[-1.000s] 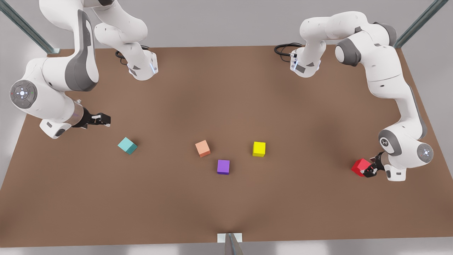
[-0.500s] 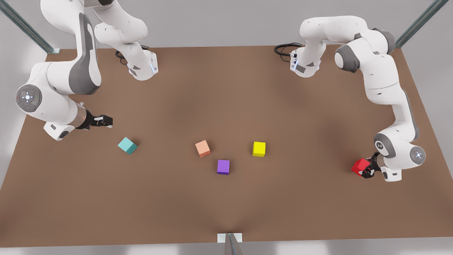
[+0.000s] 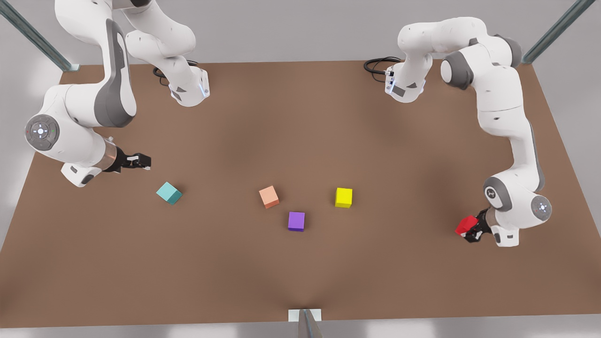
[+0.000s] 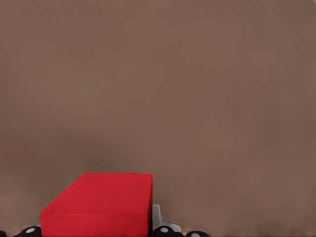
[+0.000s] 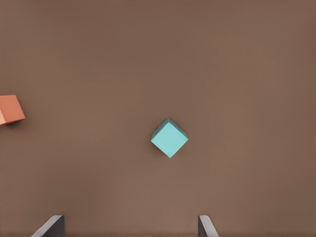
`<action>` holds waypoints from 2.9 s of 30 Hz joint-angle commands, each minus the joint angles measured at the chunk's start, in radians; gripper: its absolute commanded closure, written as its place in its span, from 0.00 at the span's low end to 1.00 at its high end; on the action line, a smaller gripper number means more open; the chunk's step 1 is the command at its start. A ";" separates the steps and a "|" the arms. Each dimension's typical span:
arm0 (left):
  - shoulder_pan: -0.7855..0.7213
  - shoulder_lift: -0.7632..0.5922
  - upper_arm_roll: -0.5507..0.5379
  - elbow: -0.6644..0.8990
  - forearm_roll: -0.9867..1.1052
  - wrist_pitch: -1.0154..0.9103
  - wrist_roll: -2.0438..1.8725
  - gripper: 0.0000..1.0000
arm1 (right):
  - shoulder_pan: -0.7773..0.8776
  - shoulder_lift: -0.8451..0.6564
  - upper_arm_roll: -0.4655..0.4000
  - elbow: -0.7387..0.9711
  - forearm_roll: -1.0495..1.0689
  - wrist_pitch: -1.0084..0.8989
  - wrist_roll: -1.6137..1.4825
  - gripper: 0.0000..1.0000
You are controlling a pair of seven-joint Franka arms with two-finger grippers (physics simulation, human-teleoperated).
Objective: Pick up red wooden cube and pass to hand red wooden cube and place in blue wooden cube
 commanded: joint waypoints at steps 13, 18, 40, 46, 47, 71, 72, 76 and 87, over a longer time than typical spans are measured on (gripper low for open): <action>-0.051 0.152 -0.618 0.342 -0.618 -0.451 0.606 0.42 | -0.031 0.268 0.004 0.183 0.270 0.147 -0.211 0.00; -0.094 0.181 -0.650 0.394 -0.623 -0.308 1.042 0.50 | -0.075 0.393 0.005 0.221 0.712 0.052 -0.541 0.00; -0.096 0.307 -0.776 0.388 -0.873 -0.132 1.478 0.51 | 0.053 0.625 0.058 0.247 1.528 0.077 -2.429 0.00; -0.094 0.305 -0.794 0.388 -0.896 -0.132 1.246 0.50 | 0.076 0.639 0.058 0.251 1.597 0.087 -2.439 0.00; -0.094 0.305 -0.796 0.388 -0.896 -0.133 1.228 0.50 | 0.096 0.645 0.061 0.246 1.610 0.090 -2.437 0.00; -0.096 0.316 -0.797 0.371 -0.913 -0.132 1.068 0.54 | 0.149 0.683 0.147 0.261 1.685 0.245 -2.364 0.00; -0.096 0.317 -0.797 0.371 -0.914 -0.133 1.063 0.53 | 0.155 0.692 0.147 0.272 1.686 0.250 -2.354 0.00; -0.096 0.319 -0.797 0.371 -0.914 -0.132 1.053 0.53 | 0.155 0.709 0.165 0.290 1.689 0.264 -2.347 0.00; -0.097 0.320 -0.797 0.371 -0.914 -0.132 1.053 0.53 | 0.167 0.703 0.174 0.278 1.683 0.268 -2.322 0.00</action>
